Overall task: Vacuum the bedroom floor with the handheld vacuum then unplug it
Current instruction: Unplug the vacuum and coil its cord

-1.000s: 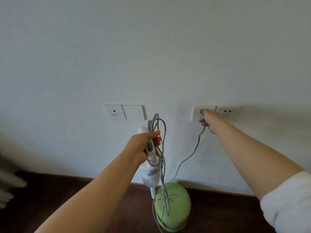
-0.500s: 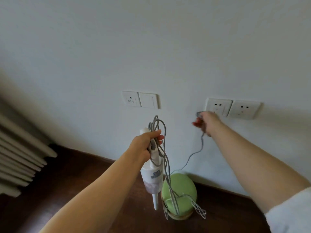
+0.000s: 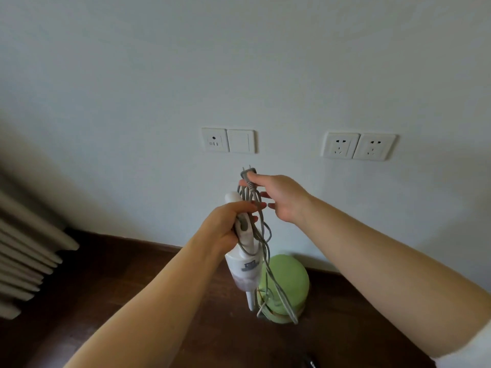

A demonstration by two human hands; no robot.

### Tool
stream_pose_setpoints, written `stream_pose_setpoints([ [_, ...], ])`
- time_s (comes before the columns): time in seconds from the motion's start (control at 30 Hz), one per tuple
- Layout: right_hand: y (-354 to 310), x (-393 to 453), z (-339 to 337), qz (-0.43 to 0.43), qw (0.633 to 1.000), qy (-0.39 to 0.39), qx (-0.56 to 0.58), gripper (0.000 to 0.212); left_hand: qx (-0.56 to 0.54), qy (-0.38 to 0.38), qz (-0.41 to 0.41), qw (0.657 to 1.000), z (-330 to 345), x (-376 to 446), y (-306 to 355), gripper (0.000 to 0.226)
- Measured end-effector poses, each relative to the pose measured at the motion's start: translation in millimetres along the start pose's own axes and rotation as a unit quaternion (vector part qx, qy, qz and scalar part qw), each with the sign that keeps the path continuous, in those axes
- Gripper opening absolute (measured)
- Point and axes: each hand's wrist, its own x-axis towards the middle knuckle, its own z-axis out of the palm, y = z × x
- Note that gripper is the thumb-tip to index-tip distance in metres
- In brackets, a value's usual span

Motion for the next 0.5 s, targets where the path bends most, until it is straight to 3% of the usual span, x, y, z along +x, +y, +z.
stream_pose_setpoints([
  [0.1,11.1,-14.9,9.4,-0.03,0.999,0.008,-0.019,0.024,0.025,0.005,-0.009,1.0,-9.5,-11.2,-1.8,0.017],
  [0.27,60.2,-39.5,3.2,-0.113,0.988,0.1,-0.031,0.025,0.024,0.019,0.0,1.0,-6.4,-32.2,-0.7,0.019],
  [0.4,108.7,-57.1,-9.6,-0.038,0.993,-0.031,-0.105,0.061,0.005,0.026,0.032,0.999,3.7,-49.2,7.5,0.023],
  [0.5,135.1,-72.2,-15.6,-0.004,0.982,-0.094,-0.167,0.067,0.007,0.029,0.057,0.998,22.2,-68.3,9.0,0.024],
])
